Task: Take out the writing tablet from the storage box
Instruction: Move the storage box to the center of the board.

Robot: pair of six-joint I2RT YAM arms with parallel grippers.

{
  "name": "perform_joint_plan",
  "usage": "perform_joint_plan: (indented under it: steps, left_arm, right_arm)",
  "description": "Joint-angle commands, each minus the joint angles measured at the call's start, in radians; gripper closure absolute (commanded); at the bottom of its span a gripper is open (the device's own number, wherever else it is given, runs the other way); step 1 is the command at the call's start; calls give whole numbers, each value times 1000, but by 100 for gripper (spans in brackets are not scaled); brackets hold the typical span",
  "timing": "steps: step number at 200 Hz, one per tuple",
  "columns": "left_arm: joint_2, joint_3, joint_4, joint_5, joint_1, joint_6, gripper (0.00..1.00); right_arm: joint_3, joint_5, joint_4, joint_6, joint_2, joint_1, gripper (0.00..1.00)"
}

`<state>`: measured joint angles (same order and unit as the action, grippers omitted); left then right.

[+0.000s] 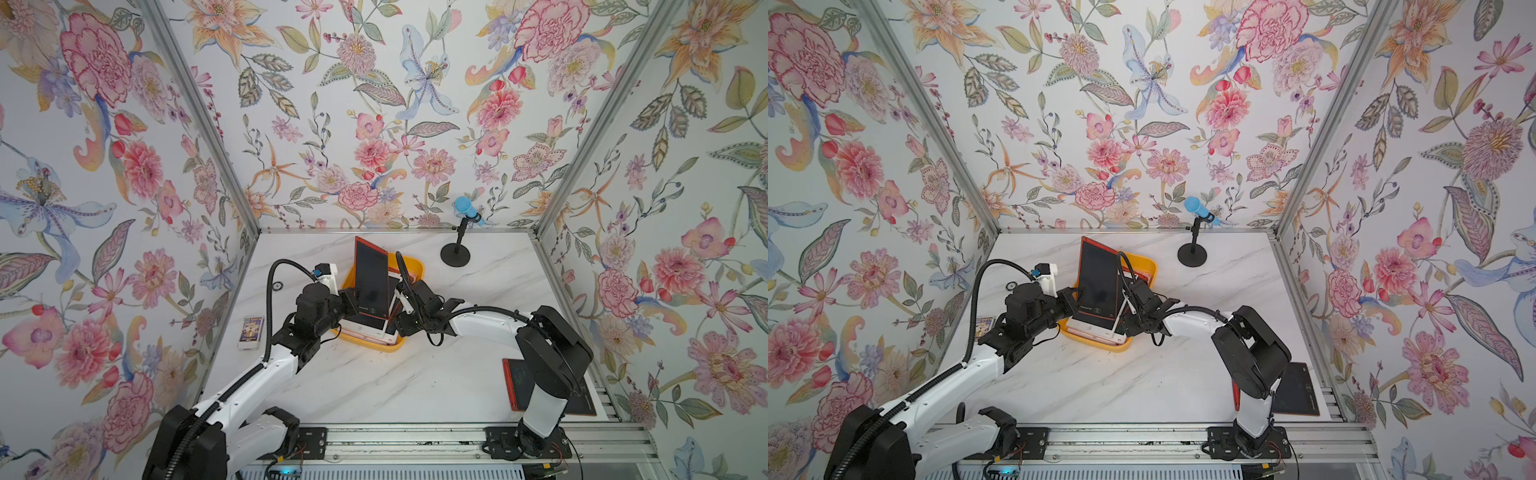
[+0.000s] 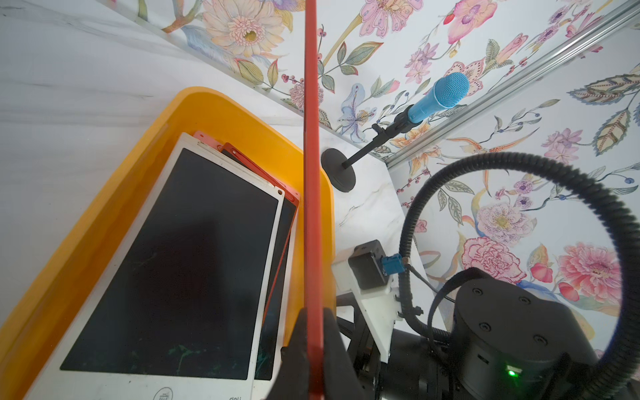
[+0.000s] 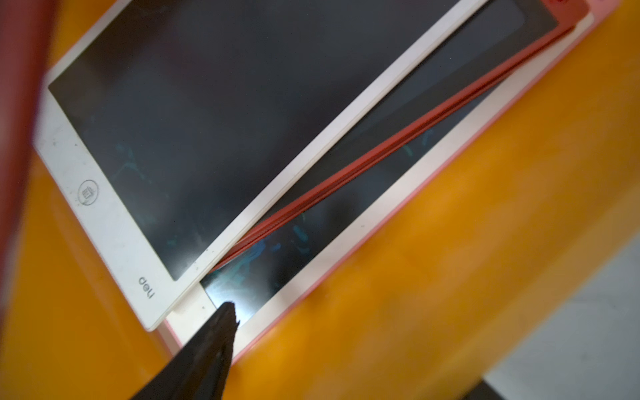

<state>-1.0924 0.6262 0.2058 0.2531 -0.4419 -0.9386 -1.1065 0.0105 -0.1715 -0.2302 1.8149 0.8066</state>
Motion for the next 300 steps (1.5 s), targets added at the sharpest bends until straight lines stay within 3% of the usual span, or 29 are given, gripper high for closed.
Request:
perform_joint_plan:
  steps: [1, 62, 90, 133, 151, 219, 266, 300]
  left_arm:
    - [40, -8, 7, -15, 20, 22, 100]
    - [46, -13, -3, -15, 40, 27, 100]
    - [55, -10, -15, -10, 46, 34, 100]
    - [80, 37, -65, 5, 52, 62, 100]
    - [88, 49, -66, 39, 52, 60, 100]
    - [100, 15, 84, 281, 51, -70, 100]
    - [76, -2, 185, 432, 9, -157, 100]
    - [65, -9, 228, 495, -44, -195, 100]
  right_arm:
    - [-23, -55, -38, 111, 21, 34, 30]
    - [-23, -46, -42, 131, -27, 45, 29]
    - [-21, -13, -43, 113, -89, 37, 23]
    - [-10, 4, -34, 54, -313, 16, 20]
    - [16, -15, -13, 14, -432, -7, 14]
    - [296, -353, 192, -246, -760, -216, 2]
    - [413, -622, 320, -339, -796, -308, 1]
    - [503, -705, 428, -400, -860, -346, 1]
